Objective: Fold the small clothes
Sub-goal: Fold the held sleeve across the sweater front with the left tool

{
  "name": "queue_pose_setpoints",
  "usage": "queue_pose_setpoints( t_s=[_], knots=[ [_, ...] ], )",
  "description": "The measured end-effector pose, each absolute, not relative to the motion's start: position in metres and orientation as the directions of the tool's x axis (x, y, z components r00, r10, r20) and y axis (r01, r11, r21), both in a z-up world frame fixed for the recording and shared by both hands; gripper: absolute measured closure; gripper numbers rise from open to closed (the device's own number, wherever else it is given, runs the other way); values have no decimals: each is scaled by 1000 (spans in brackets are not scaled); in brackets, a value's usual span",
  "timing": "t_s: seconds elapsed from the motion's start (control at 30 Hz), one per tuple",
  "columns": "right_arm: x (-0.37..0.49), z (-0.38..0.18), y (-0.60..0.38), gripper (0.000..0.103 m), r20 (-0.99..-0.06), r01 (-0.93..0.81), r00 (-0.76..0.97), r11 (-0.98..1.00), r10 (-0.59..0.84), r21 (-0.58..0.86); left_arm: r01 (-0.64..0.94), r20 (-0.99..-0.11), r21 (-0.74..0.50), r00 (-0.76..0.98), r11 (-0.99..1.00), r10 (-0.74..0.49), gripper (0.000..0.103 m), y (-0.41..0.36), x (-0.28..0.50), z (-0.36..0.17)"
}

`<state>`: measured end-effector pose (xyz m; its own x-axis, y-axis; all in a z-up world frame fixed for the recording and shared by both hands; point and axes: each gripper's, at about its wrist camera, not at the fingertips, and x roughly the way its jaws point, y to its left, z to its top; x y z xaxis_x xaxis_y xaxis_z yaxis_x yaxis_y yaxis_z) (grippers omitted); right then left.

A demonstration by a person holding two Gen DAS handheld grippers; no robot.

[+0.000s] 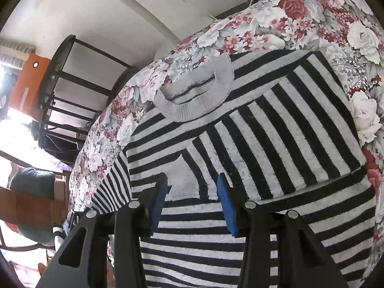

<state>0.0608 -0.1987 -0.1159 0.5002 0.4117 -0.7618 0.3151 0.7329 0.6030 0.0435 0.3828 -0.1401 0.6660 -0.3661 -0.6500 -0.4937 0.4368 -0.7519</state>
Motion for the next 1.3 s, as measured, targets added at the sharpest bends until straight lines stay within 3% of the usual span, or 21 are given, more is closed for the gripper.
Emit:
queue_pose_setpoints(
  t_s=[0.47,0.53,0.57,0.6,0.67,0.83,1.03,1.3],
  knots=[
    [61,-123,-208,59,-774,341,496,731,394,591,-575,-744,-654,606,491,-282,27,373,57,-157],
    [62,-119,-207,59,-771,330,511,741,380,584,-574,-750,-640,611,510,-253,48,374,57,-149],
    [62,-117,-207,60,-769,323,520,748,372,580,-556,-755,-623,612,550,-236,73,372,60,-142],
    [62,-115,-207,66,-768,318,525,753,367,577,-549,-763,-603,608,579,-218,90,371,62,-136],
    [62,-111,-206,77,-766,304,536,765,355,568,-524,-778,-552,603,649,-175,91,360,68,-120],
    [58,-98,-210,77,-743,298,556,745,372,596,-336,-758,-390,645,857,-92,93,286,83,-60],
    [48,-81,-218,76,-714,278,582,730,389,624,-98,-734,-278,663,956,-146,93,174,93,-39],
    [35,-75,-247,76,-666,290,616,665,422,689,45,-734,-276,636,960,-241,93,71,107,-44]
  ],
)
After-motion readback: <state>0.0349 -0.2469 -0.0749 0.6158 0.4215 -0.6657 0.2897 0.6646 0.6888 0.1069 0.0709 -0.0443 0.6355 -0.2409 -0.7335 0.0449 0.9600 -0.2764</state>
